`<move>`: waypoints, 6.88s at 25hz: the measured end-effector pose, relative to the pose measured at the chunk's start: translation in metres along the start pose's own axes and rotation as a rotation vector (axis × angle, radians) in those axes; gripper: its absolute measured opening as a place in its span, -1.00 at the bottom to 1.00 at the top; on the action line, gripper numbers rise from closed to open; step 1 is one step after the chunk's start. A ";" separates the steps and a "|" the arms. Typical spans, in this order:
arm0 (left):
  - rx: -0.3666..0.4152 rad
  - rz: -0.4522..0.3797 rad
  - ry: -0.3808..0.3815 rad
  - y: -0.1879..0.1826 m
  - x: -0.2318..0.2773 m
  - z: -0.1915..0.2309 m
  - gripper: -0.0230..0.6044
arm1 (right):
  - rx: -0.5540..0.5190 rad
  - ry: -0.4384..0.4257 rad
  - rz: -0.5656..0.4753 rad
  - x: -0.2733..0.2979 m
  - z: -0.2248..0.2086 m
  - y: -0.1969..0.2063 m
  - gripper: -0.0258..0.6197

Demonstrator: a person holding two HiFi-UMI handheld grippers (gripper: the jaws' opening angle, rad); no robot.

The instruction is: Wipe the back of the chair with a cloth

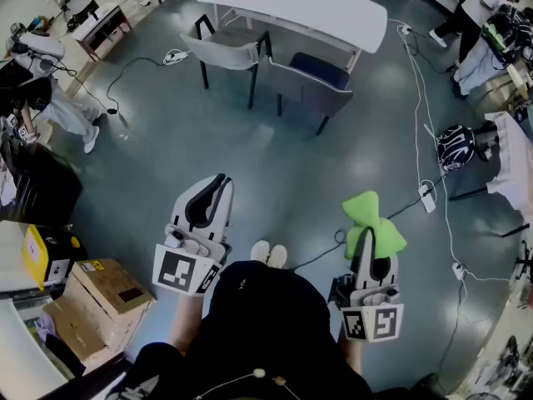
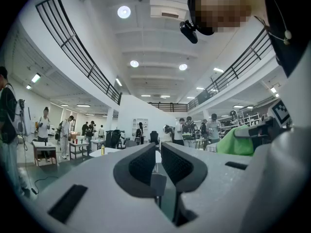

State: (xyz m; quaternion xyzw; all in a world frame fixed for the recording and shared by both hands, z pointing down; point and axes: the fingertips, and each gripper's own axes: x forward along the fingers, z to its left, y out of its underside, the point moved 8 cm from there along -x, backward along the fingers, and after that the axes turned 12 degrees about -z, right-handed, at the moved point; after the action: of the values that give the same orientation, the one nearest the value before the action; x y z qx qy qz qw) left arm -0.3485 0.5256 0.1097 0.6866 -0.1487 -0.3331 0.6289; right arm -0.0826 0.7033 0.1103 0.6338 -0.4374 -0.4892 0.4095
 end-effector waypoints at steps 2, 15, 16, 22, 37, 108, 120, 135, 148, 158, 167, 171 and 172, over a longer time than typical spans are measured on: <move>0.000 0.003 0.000 0.000 -0.001 -0.001 -0.80 | 0.002 0.001 0.002 -0.001 0.000 0.001 -0.86; -0.009 0.024 0.007 0.006 0.000 -0.005 -0.80 | 0.046 -0.014 -0.006 -0.005 -0.002 0.001 -0.86; -0.010 0.026 0.007 0.007 0.001 -0.006 -0.80 | 0.047 -0.012 -0.007 -0.005 -0.004 0.001 -0.86; 0.006 0.032 0.026 0.011 0.013 -0.020 -0.80 | 0.044 0.017 -0.009 -0.013 -0.028 -0.004 -0.86; -0.002 0.030 0.060 0.027 0.057 -0.023 -0.80 | 0.047 0.016 0.011 0.014 -0.061 0.004 -0.86; 0.001 0.352 0.045 0.230 0.435 0.160 -0.79 | -0.332 -0.536 0.849 0.549 -0.341 0.378 -0.86; 0.012 0.423 -0.062 0.292 0.414 0.161 -0.79 | -0.358 -0.887 1.456 0.554 -0.353 0.573 -0.86; 0.003 0.458 -0.148 0.315 0.385 0.172 -0.79 | -0.326 -1.214 1.883 0.492 -0.360 0.669 -0.86; 0.000 0.457 -0.142 0.316 0.387 0.172 -0.79 | -0.220 -1.216 1.951 0.499 -0.351 0.630 -0.86; -0.005 0.456 -0.139 0.318 0.385 0.175 -0.79 | 0.123 -1.173 1.673 0.511 -0.331 0.540 -0.86; -0.008 0.462 -0.137 0.317 0.382 0.173 -0.79 | 0.363 -1.235 1.444 0.514 -0.279 0.477 -0.86; -0.021 0.461 -0.141 0.316 0.378 0.173 -0.79 | 0.308 -1.237 1.356 0.514 -0.258 0.453 -0.86; -0.025 0.460 -0.144 0.316 0.377 0.173 -0.79 | 0.273 -1.241 1.341 0.514 -0.255 0.449 -0.86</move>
State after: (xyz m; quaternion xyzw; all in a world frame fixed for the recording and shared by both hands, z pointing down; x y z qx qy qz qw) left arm -0.1153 0.1068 0.3142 0.6013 -0.3416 -0.2312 0.6844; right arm 0.1692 0.1095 0.4480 -0.0851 -0.9080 -0.3456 0.2210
